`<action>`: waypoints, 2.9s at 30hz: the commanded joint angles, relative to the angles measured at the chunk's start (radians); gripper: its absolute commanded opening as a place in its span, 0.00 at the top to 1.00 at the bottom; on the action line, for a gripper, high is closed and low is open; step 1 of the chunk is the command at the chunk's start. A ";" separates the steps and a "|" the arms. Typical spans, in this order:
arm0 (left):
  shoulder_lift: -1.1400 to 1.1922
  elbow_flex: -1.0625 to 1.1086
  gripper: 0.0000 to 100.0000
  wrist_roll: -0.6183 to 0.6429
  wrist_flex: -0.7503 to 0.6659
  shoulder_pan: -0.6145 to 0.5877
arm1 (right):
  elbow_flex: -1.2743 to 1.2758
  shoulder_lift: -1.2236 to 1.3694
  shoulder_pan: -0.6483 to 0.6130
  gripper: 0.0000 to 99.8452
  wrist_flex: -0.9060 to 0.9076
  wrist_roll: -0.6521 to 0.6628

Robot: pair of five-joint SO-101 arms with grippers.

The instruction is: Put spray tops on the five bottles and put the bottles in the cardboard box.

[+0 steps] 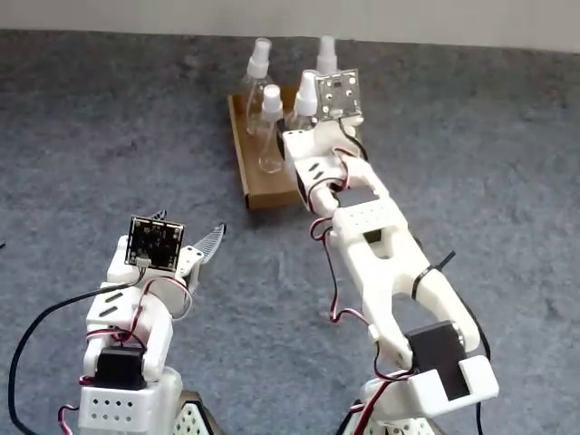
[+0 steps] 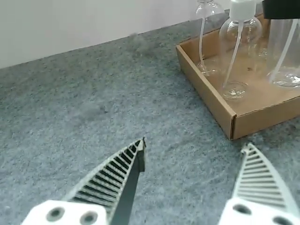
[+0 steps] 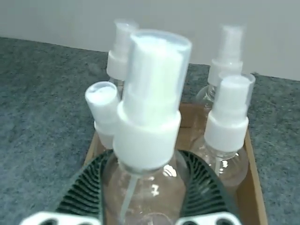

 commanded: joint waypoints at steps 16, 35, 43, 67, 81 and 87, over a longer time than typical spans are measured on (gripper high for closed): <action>-0.012 0.012 0.75 -0.002 -0.025 0.018 | -0.027 -0.005 -0.015 1.00 -0.108 0.012; -0.012 0.015 0.75 -0.002 -0.025 0.018 | 0.021 0.068 -0.013 1.00 -0.111 0.012; -0.012 0.015 0.75 -0.002 -0.025 0.018 | 0.027 0.101 -0.015 1.00 -0.122 0.009; -0.012 0.016 0.75 -0.002 -0.025 0.018 | 0.085 0.159 -0.021 0.88 -0.205 0.068; -0.012 0.016 0.75 -0.003 -0.026 0.018 | 0.085 0.156 -0.019 0.79 -0.205 0.066; -0.012 0.016 0.75 -0.003 -0.026 0.018 | 0.085 0.145 -0.019 0.77 -0.203 0.068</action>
